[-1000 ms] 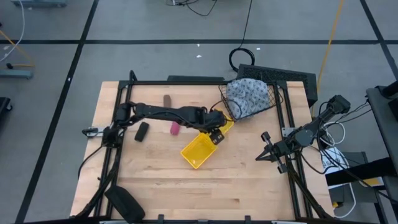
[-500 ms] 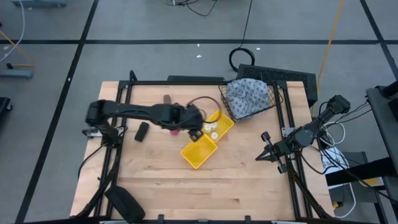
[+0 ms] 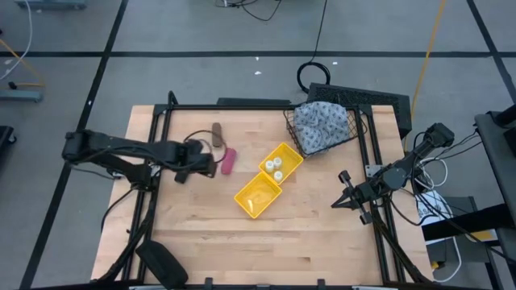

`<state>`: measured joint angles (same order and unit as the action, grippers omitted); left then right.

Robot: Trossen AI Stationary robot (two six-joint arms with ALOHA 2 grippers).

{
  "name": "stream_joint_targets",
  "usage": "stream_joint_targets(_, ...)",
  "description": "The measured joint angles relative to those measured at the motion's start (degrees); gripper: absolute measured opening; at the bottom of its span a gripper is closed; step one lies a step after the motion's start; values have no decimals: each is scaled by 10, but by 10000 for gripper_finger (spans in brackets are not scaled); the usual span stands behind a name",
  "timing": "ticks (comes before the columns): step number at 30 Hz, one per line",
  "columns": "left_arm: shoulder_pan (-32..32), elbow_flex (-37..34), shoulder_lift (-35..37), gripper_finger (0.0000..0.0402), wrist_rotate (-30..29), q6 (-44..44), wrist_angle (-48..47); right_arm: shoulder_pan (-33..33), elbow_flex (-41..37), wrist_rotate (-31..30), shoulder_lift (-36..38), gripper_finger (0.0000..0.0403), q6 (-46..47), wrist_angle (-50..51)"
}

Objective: Pick & place medical supplies in basket/bin
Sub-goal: Put the black bandage into the bottom yellow basket

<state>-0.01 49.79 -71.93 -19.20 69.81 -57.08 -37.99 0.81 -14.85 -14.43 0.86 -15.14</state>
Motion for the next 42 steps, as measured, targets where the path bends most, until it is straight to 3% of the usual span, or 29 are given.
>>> stream_joint_targets(4, 0, -85, 35, 269, 39, 75, 0, 0, 0, 0, 0, 0, 0, 0)
stream_joint_targets(10, 0, -163, 38, 269, 52, 136, 1, 0, 0, 0, 0, 0, 0, 0)
stream_joint_targets(22, 3, -211, 29, 269, 27, 145, 43, 0, 0, 0, 0, 0, 0, 0)
stream_joint_targets(27, 14, -224, 17, 263, 43, 147, 53, 0, 0, 0, 0, 0, 0, 0)
stream_joint_targets(30, 19, -225, 14, 234, 49, 143, 62, 0, 0, 0, 0, 0, 0, 0)
stream_joint_targets(38, 26, -180, 22, 96, 81, 108, 84, 0, 0, 0, 0, 0, 0, 0)
stream_joint_targets(42, 19, -109, 27, 75, 59, 53, 79, 0, 0, 0, 0, 0, 0, 0)
